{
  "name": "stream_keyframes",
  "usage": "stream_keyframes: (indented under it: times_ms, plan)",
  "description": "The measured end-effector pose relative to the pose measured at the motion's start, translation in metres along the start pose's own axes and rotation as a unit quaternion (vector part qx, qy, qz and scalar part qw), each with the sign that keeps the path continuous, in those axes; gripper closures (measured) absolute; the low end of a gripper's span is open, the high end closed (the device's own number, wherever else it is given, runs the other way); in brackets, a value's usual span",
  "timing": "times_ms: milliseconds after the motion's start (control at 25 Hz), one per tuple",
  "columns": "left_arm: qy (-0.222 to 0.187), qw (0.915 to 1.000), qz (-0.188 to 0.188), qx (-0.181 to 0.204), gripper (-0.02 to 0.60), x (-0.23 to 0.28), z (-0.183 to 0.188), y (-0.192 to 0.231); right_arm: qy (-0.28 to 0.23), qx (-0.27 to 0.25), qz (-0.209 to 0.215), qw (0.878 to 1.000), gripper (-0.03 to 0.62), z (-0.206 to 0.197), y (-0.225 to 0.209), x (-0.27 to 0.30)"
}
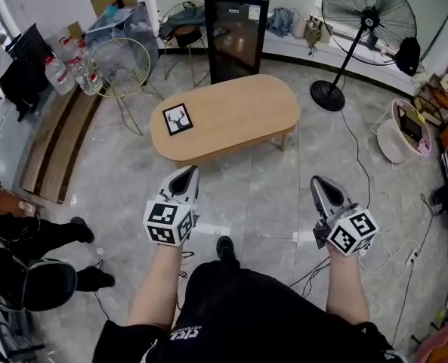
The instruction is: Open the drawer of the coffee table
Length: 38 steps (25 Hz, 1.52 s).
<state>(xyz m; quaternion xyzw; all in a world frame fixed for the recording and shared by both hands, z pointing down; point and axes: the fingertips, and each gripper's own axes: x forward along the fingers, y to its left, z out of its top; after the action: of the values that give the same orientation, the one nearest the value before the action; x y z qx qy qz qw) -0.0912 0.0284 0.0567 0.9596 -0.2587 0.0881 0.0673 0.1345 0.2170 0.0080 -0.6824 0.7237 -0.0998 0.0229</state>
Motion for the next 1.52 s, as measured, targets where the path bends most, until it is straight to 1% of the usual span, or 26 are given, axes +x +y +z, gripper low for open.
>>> stream_keyframes:
  times_ms: [200, 360, 480, 600, 760, 960, 1200, 1360, 1520]
  plan:
    - [0.001, 0.9997, 0.005, -0.024, 0.574, 0.026, 0.001, 0.055, 0.006, -0.011, 0.002, 1.000, 0.589, 0.019, -0.003, 0.049]
    - [-0.005, 0.9998, -0.003, -0.017, 0.574, 0.045, 0.012, 0.080, 0.007, -0.013, -0.003, 1.000, 0.589, 0.023, -0.007, 0.076]
    - [-0.009, 0.9997, -0.007, -0.023, 0.574, 0.053, 0.014, 0.087, 0.018, -0.008, 0.002, 1.000, 0.589, 0.014, -0.008, 0.090]
    - [-0.003, 0.9995, -0.007, -0.029, 0.574, 0.059, 0.009, 0.093, 0.023, -0.006, 0.013, 1.000, 0.589, 0.010, -0.008, 0.106]
    - [0.003, 0.9989, 0.003, -0.046, 0.574, 0.068, 0.006, 0.103, 0.027, -0.012, 0.039, 0.999, 0.589, 0.009, -0.011, 0.132]
    - [0.017, 0.9984, 0.025, -0.049, 0.574, 0.084, 0.008, 0.117, 0.036, 0.000, 0.075, 0.997, 0.589, 0.008, -0.024, 0.172]
    - [0.032, 0.9959, 0.060, -0.059, 0.574, 0.143, 0.013, 0.130, 0.052, 0.007, 0.116, 0.992, 0.589, 0.008, -0.079, 0.232]
    - [0.050, 0.9923, 0.089, -0.070, 0.574, 0.184, 0.015, 0.133, 0.059, 0.011, 0.145, 0.988, 0.589, 0.011, -0.123, 0.270]
    - [0.054, 0.9880, 0.125, -0.074, 0.574, 0.217, 0.020, 0.130, 0.074, 0.014, 0.168, 0.983, 0.589, 0.004, -0.169, 0.305]
